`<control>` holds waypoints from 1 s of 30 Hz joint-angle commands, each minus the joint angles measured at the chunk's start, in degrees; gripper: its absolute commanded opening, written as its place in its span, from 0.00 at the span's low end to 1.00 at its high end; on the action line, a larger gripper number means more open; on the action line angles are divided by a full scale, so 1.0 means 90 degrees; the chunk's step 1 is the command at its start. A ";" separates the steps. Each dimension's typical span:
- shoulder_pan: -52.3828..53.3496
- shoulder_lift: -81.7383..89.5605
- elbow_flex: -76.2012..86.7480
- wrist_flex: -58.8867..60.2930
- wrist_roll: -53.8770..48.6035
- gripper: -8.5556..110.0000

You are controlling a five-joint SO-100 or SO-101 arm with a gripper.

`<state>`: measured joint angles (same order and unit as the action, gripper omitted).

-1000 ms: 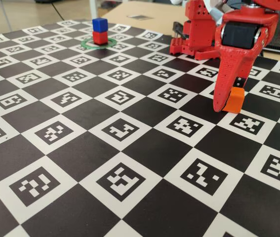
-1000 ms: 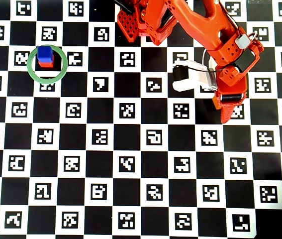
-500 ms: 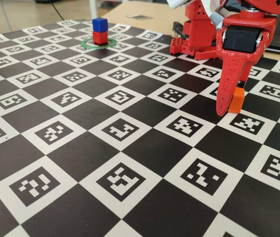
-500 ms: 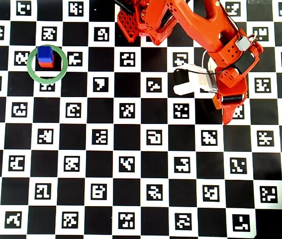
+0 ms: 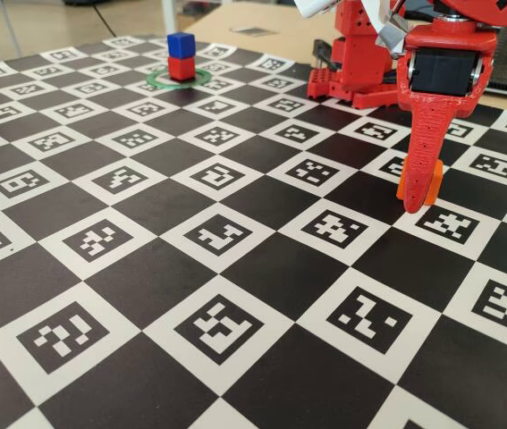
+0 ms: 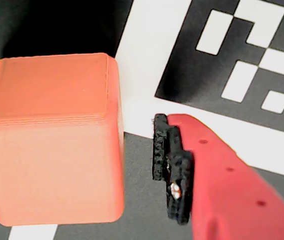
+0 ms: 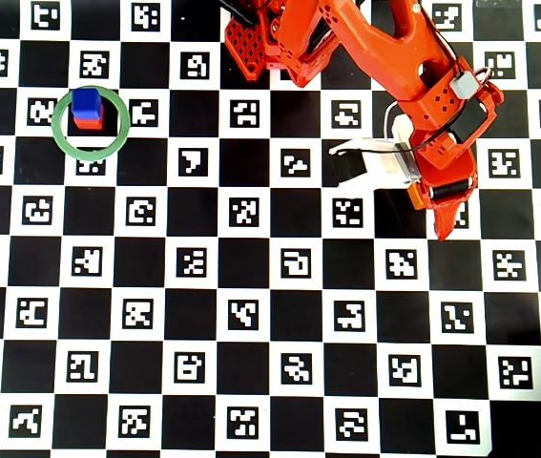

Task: Grab the red cube then put it in the green circle then put the blue cube on top and finally the orange cube on top

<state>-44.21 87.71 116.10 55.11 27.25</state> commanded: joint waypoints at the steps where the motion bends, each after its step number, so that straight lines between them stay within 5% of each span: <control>1: 0.0049 0.0020 -0.0313 0.0059 -0.0098 0.45; 30: 0.0137 -0.0059 -0.0684 0.0117 0.0186 0.44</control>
<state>-42.98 85.61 115.05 55.99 28.65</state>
